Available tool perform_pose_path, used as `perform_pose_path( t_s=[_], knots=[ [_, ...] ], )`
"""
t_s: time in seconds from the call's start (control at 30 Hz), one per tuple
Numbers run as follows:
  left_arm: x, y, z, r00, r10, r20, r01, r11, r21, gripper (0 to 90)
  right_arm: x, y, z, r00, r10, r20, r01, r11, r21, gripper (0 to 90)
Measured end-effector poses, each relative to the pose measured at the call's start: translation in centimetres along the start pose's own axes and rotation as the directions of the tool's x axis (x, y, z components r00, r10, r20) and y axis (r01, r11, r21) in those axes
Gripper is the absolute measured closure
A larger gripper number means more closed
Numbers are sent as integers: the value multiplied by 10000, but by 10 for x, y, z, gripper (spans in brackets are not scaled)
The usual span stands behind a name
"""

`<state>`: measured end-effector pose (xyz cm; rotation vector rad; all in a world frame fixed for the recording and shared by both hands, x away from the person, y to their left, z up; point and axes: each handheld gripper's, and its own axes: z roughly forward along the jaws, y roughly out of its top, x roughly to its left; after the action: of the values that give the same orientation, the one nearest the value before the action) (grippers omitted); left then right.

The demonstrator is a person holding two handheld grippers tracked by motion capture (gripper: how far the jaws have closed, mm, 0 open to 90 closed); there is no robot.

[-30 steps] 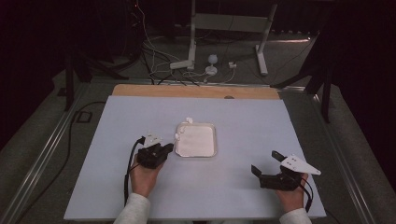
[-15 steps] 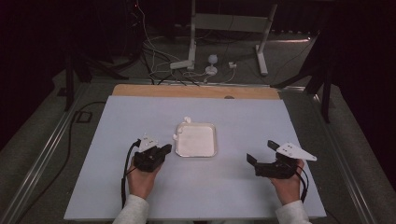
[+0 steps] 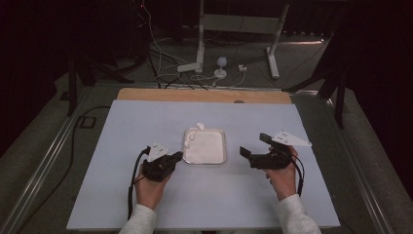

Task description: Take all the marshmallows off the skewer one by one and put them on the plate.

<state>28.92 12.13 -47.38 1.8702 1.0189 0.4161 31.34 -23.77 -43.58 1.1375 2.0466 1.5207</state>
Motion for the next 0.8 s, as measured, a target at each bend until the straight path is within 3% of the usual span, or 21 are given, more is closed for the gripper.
perform_pose_path(
  t_s=[0.43,0.7,0.8],
  knots=[
    [-11,1,4,9988,450,201,-449,9990,-55,900,21,22,40,9984,-127,-551,141,9996,257,0],
    [-14,0,3,9976,556,406,-547,9982,-242,899,32,36,69,9965,335,-767,-256,9944,1022,0],
    [-16,0,2,9960,729,508,-713,9969,-317,900,33,39,77,9939,548,-954,-432,9919,1196,61]
  ],
)
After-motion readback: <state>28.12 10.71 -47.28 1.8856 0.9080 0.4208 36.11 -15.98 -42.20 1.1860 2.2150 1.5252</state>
